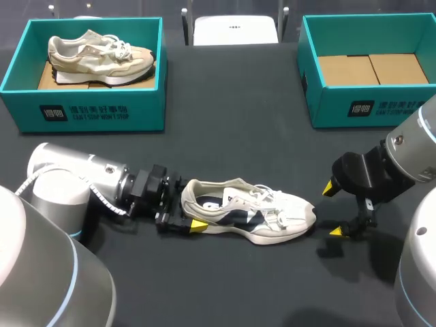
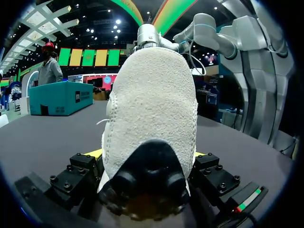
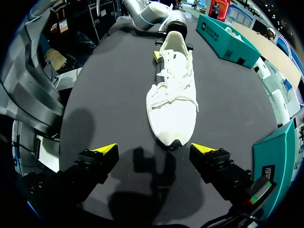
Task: Take the shoe out of the shoebox, open the shoe tongue, remove and reinsert the insole, then place the shoe into the shoebox
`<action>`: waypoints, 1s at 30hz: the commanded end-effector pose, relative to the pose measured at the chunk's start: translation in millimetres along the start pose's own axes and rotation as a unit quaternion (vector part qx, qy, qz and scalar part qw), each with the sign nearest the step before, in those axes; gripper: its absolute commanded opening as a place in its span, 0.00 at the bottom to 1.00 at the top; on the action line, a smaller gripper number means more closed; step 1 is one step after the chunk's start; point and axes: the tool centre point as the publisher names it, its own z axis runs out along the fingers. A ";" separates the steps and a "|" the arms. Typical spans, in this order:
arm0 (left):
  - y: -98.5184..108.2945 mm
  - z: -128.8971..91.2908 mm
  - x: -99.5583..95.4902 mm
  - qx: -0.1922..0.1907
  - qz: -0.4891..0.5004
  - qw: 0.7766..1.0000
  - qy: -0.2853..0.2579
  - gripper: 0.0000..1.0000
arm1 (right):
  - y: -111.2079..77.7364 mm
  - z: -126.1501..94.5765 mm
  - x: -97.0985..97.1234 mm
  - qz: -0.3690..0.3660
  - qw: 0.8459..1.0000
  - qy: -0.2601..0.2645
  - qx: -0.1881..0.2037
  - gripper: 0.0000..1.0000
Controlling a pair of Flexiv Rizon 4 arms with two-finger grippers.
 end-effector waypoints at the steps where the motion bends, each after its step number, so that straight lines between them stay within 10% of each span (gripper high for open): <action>1: -0.2 2.2 6.2 -0.003 -0.004 1.000 -0.012 0.00 | -0.5 -1.4 2.5 0.000 1.000 -0.001 0.000 1.00; 30: 0.5 1.5 4.7 -0.005 -0.020 0.999 -0.029 0.00 | -0.5 -1.4 2.5 0.000 1.000 -0.001 0.000 1.00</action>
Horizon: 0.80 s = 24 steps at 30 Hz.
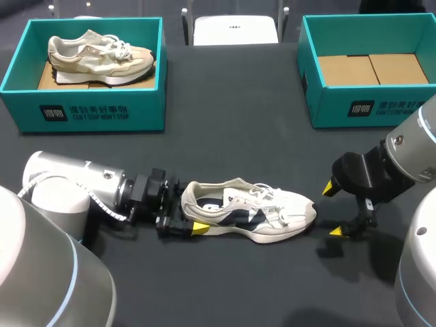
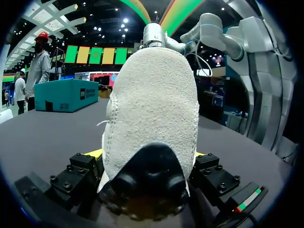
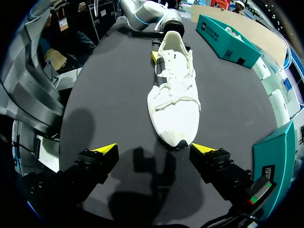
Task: Take the shoe out of the shoebox, open the shoe tongue, remove and reinsert the insole, then place the shoe into the shoebox
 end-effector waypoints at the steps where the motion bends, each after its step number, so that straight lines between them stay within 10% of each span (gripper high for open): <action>1: 0.6 0.4 0.6 -0.001 0.000 1.000 0.000 0.00 | -0.5 -1.4 2.4 0.000 1.000 -0.001 0.000 1.00; 18: 0.6 0.4 0.6 -0.001 0.000 1.000 0.000 0.00 | 92.0 -7.9 10.8 0.190 0.977 -0.035 0.088 1.00; 24: 0.6 0.4 0.6 -0.001 0.000 1.000 0.000 0.00 | 125.5 -27.4 10.8 0.330 0.925 -0.079 0.172 1.00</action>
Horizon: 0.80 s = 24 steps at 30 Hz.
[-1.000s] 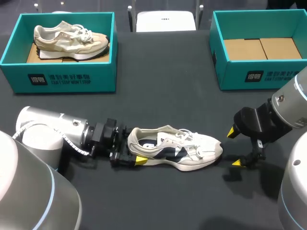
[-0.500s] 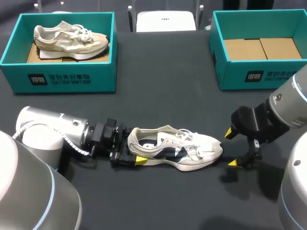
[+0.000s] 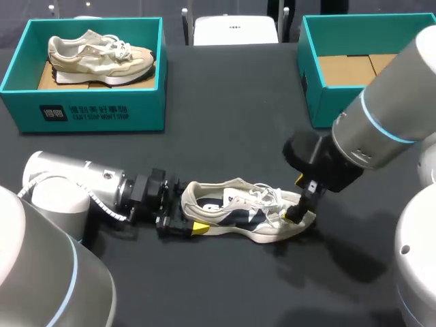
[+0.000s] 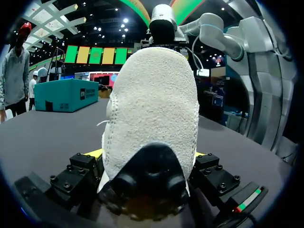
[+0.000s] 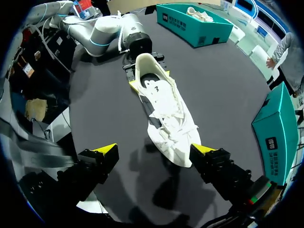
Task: Take the shoe out of the shoebox, open the shoe tongue, remove and reinsert the insole, then place the shoe into the shoebox
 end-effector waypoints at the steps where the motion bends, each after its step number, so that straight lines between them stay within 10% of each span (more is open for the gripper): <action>1: 0.6 0.4 0.6 -0.001 0.000 1.000 0.000 0.00 | 18.8 -22.8 9.9 0.123 0.983 -0.064 0.122 1.00; 16: 0.6 0.4 0.6 -0.001 0.000 1.000 0.000 0.00 | 21.6 -35.3 8.6 0.120 0.982 -0.059 0.133 1.00; 24: 0.6 0.4 0.6 -0.001 0.000 1.000 0.000 0.00 | 72.3 -23.4 33.6 0.306 0.930 -0.161 0.124 1.00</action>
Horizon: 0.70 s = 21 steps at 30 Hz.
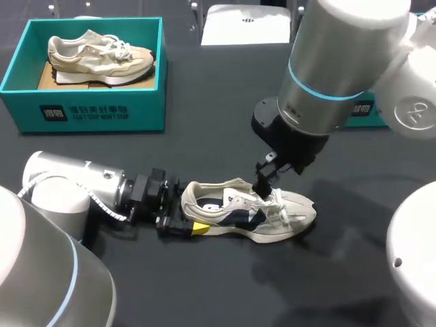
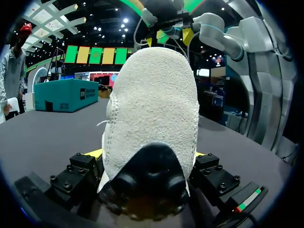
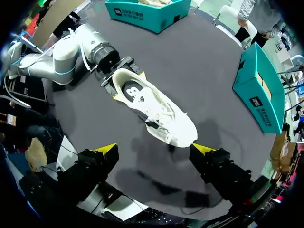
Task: Take the shoe out of the shoebox, open the shoe tongue, remove and reinsert the insole, then place the shoe into the shoebox
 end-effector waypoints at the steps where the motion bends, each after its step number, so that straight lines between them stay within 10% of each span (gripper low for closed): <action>1: 0.6 0.4 0.6 -0.001 0.000 1.000 0.000 0.00 | 22.2 7.6 28.7 0.155 0.984 -0.081 0.019 1.00; 15: 0.6 0.4 0.6 -0.001 0.000 1.000 0.000 0.00 | 18.9 8.5 40.0 0.240 0.966 -0.079 0.062 1.00; 21: 0.6 0.4 0.6 -0.001 0.000 1.000 0.000 0.00 | 50.1 23.3 62.6 0.325 0.934 -0.137 0.062 1.00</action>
